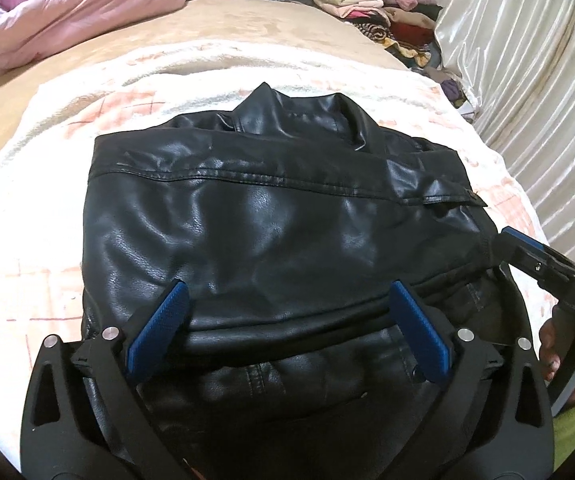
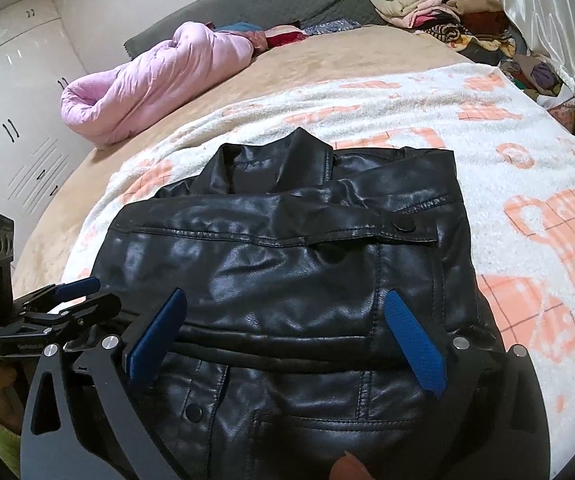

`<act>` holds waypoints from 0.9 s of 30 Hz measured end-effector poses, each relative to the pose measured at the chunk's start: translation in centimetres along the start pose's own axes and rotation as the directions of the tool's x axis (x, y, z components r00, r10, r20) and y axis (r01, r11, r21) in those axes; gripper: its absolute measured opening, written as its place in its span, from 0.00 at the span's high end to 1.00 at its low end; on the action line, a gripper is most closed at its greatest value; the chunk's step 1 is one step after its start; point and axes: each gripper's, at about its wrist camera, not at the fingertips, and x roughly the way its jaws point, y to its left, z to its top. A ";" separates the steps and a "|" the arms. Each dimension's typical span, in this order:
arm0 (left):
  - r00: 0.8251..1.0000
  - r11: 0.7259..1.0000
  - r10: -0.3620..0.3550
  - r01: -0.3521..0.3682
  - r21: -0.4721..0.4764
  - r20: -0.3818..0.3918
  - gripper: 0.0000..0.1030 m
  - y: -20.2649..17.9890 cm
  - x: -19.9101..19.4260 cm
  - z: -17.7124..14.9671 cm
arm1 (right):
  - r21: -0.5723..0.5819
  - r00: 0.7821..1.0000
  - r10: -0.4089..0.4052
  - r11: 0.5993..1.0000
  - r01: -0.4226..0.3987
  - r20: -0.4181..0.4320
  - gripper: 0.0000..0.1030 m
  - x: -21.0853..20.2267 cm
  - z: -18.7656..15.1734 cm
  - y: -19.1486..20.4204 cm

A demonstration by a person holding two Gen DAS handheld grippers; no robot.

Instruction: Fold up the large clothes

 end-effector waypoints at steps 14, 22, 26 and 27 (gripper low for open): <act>0.997 1.000 0.011 -0.011 -0.001 0.078 0.09 -0.2 -3.8 0.4 | -0.026 0.999 0.019 0.999 -0.018 0.045 0.04 -2.5 0.2 1.8; 0.994 0.999 -0.003 0.008 -0.050 0.108 0.09 0.5 -6.0 -0.2 | -0.037 0.996 0.030 0.999 -0.027 0.085 0.04 -4.3 0.6 2.4; 0.992 0.998 0.004 0.005 -0.069 0.126 0.09 0.6 -7.1 -0.5 | -0.045 0.994 0.037 0.998 -0.033 0.100 0.04 -5.1 0.7 2.8; 0.991 0.998 0.005 0.005 -0.070 0.131 0.09 0.6 -7.3 -0.6 | -0.046 0.994 0.037 0.998 -0.033 0.103 0.04 -5.3 0.6 2.8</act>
